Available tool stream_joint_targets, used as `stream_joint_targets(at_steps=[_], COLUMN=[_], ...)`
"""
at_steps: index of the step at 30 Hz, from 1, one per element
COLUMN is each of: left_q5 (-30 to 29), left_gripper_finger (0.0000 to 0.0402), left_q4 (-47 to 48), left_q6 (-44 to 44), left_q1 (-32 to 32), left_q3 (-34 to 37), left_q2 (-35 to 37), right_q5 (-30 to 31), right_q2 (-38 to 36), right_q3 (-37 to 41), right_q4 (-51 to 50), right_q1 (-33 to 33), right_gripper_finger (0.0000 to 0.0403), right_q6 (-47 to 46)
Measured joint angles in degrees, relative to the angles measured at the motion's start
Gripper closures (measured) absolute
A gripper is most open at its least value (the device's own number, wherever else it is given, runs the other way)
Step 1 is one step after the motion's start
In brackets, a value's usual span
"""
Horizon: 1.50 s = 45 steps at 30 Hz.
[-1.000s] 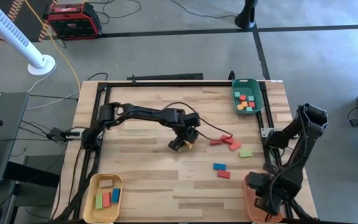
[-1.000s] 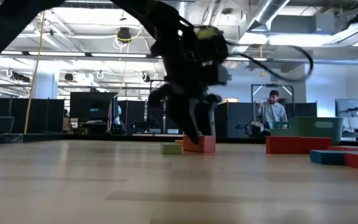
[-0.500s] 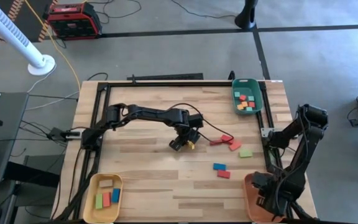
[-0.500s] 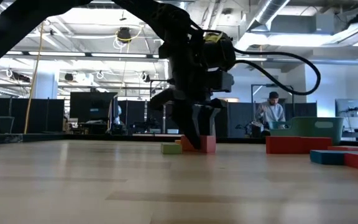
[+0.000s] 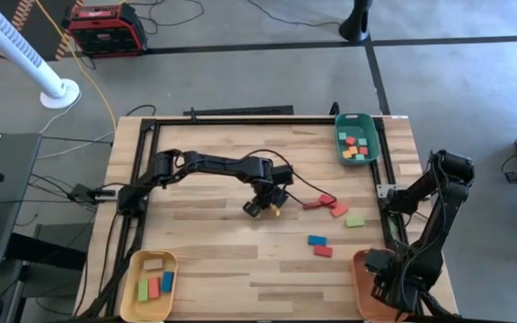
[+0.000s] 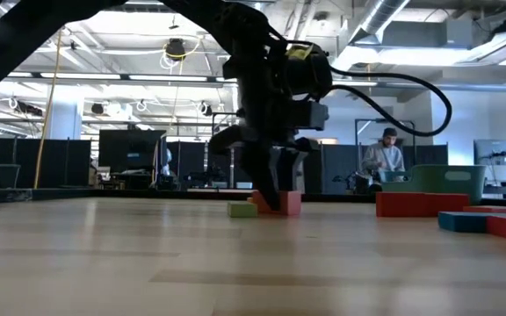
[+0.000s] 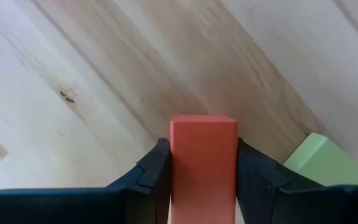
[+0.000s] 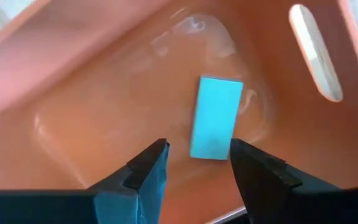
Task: Sort blocks by size
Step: Put the orange thick rectangle block into the yellow bin
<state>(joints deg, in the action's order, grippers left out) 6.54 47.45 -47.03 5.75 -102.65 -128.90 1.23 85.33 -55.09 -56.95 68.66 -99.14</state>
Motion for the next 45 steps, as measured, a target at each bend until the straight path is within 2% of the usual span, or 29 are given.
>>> stream_joint_targets(at_steps=[6, 13, 19, 26, 31, 37, 45], left_q5=[-2.2, -4.02, -6.1, -8.42, -9.74, -14.28, -18.01], left_gripper_finger=[0.0278, 0.0278, 0.0278, 0.0278, 0.0278, 0.0278, 0.0278], left_q4=[2.25, 6.1, 12.55, 20.57, 25.24, 30.45, 34.63], left_q6=[0.33, 2.74, 6.43, 14.07, 20.75, 29.4, 40.28], left_q1=[-0.69, -1.35, -2.52, -5.84, -9.63, -15.62, -24.56], left_q3=[0.13, -0.22, -0.2, -0.2, -0.2, -0.2, -0.2], left_q2=[1.51, 5.33, 10.5, 17.31, 21.88, 25.73, 27.89], right_q5=[0.79, 8.88, 12.57, 20.81, 24.22, 26.03, 26.1], right_q2=[-2.37, -5.26, -5.48, -5.48, -5.48, -5.48, -5.48], right_q3=[-0.72, -2.4, -2.4, -2.43, -2.43, -2.43, -2.43], right_q4=[-3.13, -8.55, -12.55, -13.59, -13.55, -11.41, -2.3], right_q1=[-0.1, -0.81, -4.06, -11.47, -18.18, -25.8, -35.11], right_gripper_finger=[0.0195, 0.0194, 0.0194, 0.0194, 0.0194, 0.0194, 0.0194], right_q6=[-0.04, 0.02, 5.34, 19.3, 31.64, 44.97, 63.05])
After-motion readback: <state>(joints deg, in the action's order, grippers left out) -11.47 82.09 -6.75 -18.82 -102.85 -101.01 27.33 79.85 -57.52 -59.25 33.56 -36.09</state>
